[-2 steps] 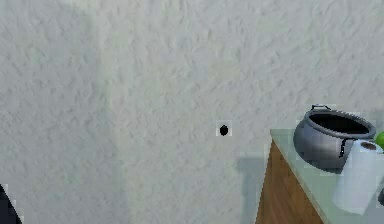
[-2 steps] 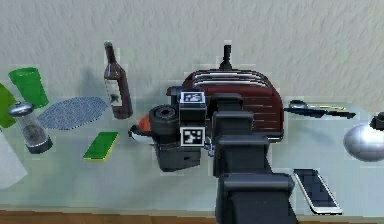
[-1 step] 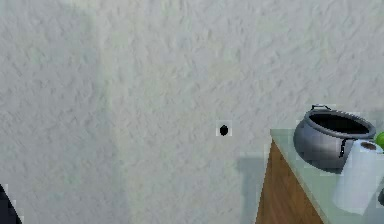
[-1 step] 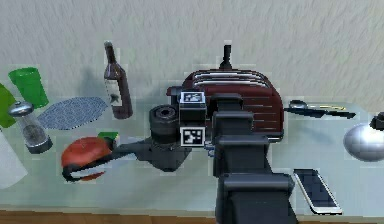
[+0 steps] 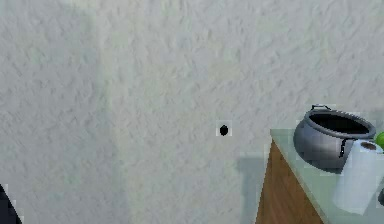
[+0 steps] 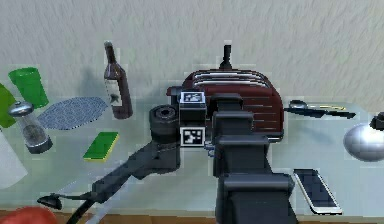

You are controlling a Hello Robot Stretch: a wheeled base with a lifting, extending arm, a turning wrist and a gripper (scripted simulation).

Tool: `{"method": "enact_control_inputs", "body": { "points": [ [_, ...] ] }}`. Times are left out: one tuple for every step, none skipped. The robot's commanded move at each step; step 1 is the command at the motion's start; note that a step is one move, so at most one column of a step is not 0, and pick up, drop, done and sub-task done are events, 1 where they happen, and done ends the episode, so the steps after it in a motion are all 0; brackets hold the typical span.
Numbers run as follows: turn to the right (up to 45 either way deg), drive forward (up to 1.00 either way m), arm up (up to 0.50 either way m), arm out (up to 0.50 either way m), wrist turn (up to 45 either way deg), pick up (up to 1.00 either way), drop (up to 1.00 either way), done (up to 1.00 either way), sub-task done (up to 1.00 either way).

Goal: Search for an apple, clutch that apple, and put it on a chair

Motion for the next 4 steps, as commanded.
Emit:
{"method": "enact_control_inputs", "body": {
  "points": [
    [0.0,0.00,0.00,0.00,-21.0,0.00,0.00,0.00,0.00],
    [0.0,0.00,0.00,-0.12,0.0,0.00,0.00,0.00,0.00],
    [-45.0,0.00,0.00,0.00,0.0,0.00,0.00,0.00,0.00],
    [-45.0,0.00,0.00,0.00,0.0,0.00,0.00,0.00,0.00]
  ]
}}
